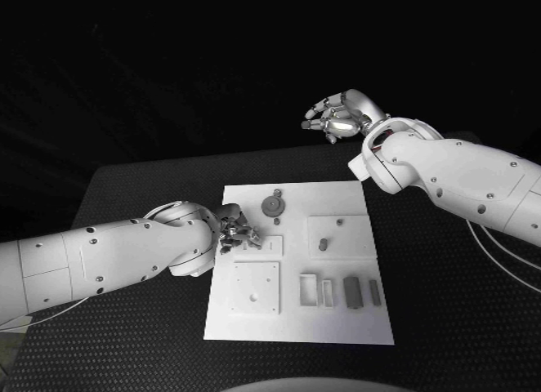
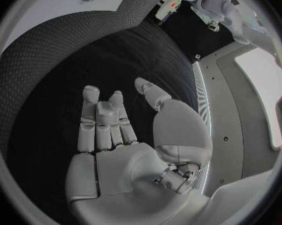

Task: Assemble the parts on the task board

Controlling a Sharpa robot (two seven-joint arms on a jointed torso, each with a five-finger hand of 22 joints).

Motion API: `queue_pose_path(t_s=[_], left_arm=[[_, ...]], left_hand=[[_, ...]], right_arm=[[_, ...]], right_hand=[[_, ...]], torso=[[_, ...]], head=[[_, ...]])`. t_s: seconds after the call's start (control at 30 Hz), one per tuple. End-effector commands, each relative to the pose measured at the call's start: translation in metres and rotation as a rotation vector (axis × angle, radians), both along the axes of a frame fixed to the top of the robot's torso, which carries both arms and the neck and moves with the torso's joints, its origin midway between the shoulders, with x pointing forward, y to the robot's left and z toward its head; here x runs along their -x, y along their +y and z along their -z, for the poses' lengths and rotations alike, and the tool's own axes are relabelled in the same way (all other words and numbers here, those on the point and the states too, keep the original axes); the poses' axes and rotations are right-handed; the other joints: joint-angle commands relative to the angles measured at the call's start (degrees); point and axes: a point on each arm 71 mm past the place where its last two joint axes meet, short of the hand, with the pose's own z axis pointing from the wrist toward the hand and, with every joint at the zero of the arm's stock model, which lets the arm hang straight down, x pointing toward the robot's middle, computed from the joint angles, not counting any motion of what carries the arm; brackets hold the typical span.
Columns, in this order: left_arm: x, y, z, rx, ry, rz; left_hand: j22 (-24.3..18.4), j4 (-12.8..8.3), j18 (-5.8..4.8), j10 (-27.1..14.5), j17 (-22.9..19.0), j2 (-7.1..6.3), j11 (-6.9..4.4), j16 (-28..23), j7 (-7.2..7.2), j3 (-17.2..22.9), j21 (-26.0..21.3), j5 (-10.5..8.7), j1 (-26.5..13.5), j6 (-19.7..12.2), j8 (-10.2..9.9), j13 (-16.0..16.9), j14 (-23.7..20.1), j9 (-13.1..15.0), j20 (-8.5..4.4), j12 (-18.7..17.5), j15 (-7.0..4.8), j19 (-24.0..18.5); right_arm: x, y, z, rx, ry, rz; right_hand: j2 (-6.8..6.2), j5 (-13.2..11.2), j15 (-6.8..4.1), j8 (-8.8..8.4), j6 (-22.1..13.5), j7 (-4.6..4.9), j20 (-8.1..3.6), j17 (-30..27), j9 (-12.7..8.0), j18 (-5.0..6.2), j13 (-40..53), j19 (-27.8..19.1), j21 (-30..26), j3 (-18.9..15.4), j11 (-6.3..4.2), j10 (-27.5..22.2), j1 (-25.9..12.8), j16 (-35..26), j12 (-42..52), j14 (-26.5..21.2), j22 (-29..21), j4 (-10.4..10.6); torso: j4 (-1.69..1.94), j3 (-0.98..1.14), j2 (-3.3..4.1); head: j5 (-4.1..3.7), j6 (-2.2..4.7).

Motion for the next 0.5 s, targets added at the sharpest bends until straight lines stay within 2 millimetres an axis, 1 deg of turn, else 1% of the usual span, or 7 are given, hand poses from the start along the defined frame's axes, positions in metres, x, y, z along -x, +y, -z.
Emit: queue_pose_path(t_s=[0.03,0.3,0.5], left_arm=[[-0.0005,-0.0006,-0.0021,0.013,-0.033,-0.004],[-0.0006,0.0002,-0.0016,0.008,-0.026,-0.003],[-0.0002,-0.0021,-0.0007,0.007,-0.016,0.004]], left_hand=[[1.17,-0.22,1.42,-1.45,-0.08,2.24,-1.56,0.22,-2.2,0.17,0.26,0.43,1.94,8.08,0.29,-0.08,-1.94,0.19,0.05,0.32,-1.81,0.35],[1.17,-0.25,1.4,-1.43,-0.11,2.25,-1.57,0.24,-2.21,0.19,0.28,0.5,1.93,8.1,0.28,-0.11,-1.92,0.2,0.07,0.31,-1.82,0.36],[1.16,-0.24,1.38,-1.42,-0.14,2.26,-1.57,0.24,-2.21,0.2,0.29,0.52,1.9,8.1,0.27,-0.14,-1.92,0.2,0.09,0.31,-1.82,0.37]], right_arm=[[0.0003,0.0009,0.0002,0.0,0.003,-0.011],[0.0002,0.001,0.0004,0.0,0.004,-0.011],[0.0003,0.0016,0.0005,0.0,0.004,-0.013]], right_hand=[[0.2,0.21,0.03,-0.39,-0.14,0.36,-0.02,0.09,-0.09,0.67,0.01,-0.38,-0.39,0.16,0.12,-0.38,-0.51,-0.2,0.35,-0.51,1.09,-0.19],[0.22,0.21,0.04,-0.39,-0.14,0.36,-0.02,0.09,-0.1,0.67,0.0,-0.38,-0.39,0.16,0.12,-0.38,-0.55,-0.2,0.35,-0.51,1.09,-0.17],[0.24,0.22,0.04,-0.4,-0.15,0.37,-0.02,0.09,-0.1,0.67,0.0,-0.38,-0.39,0.17,0.12,-0.39,-0.58,-0.2,0.36,-0.51,1.09,-0.16]], torso=[[0.01,-0.01,0.02],[0.05,-0.03,0.03],[0.03,0.01,0.01]], head=[[0.0,-0.05],[-0.04,-0.11],[0.0,-0.1]])
